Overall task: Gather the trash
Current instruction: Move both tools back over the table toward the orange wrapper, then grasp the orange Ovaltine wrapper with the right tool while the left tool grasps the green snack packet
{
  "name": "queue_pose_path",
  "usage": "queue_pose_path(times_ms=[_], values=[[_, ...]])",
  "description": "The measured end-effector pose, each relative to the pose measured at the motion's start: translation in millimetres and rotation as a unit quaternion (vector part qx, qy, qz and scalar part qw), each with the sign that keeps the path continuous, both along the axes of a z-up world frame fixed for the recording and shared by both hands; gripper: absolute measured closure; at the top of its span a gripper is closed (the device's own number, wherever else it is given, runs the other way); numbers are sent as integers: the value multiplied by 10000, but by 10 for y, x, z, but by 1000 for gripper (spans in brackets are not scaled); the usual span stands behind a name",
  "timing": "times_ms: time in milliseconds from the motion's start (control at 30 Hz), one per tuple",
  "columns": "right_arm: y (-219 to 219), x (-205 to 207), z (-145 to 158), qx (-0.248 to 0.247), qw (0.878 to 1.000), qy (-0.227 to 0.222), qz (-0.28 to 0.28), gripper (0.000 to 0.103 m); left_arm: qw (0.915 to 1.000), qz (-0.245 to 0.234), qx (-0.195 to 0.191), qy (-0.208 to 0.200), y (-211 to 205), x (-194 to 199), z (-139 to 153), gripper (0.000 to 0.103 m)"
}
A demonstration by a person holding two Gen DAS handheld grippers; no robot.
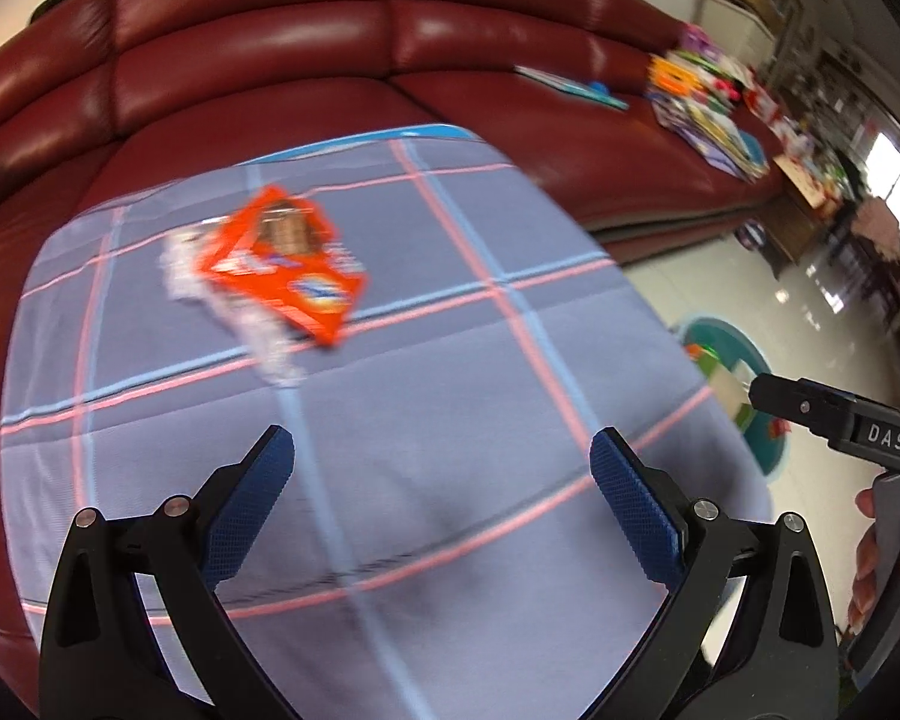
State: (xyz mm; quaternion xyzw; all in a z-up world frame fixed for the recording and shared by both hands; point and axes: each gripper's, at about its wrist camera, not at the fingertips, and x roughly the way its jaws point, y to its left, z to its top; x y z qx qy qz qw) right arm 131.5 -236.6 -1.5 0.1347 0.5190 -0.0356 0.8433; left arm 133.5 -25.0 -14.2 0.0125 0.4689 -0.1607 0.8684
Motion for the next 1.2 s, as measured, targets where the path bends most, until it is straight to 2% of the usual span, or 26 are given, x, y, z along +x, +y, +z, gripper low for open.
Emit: queue_pose_path(times_ms=[300, 567, 733, 1000, 1167, 1200], values=[[978, 672, -90, -138, 9943, 107, 1054, 16, 9969, 772, -18, 120, 970, 305, -119, 4], [1708, 1204, -269, -121, 9836, 121, 1793, 16, 9915, 1270, -30, 298, 1536, 566, -242, 4], [2015, 1469, -402, -154, 9780, 112, 2078, 16, 9903, 1347, 37, 331, 1693, 678, -324, 4], [2165, 1704, -553, -99, 9754, 89, 2199, 17, 9885, 1441, -4, 453, 1792, 868, -461, 4], [2187, 1778, -631, -15, 9739, 142, 2266, 28, 9891, 1406, 3, 446, 1756, 929, -480, 4], [2189, 1783, -637, 0, 9733, 142, 2293, 34, 9892, 1401, 1, 438, 1754, 937, -479, 4]])
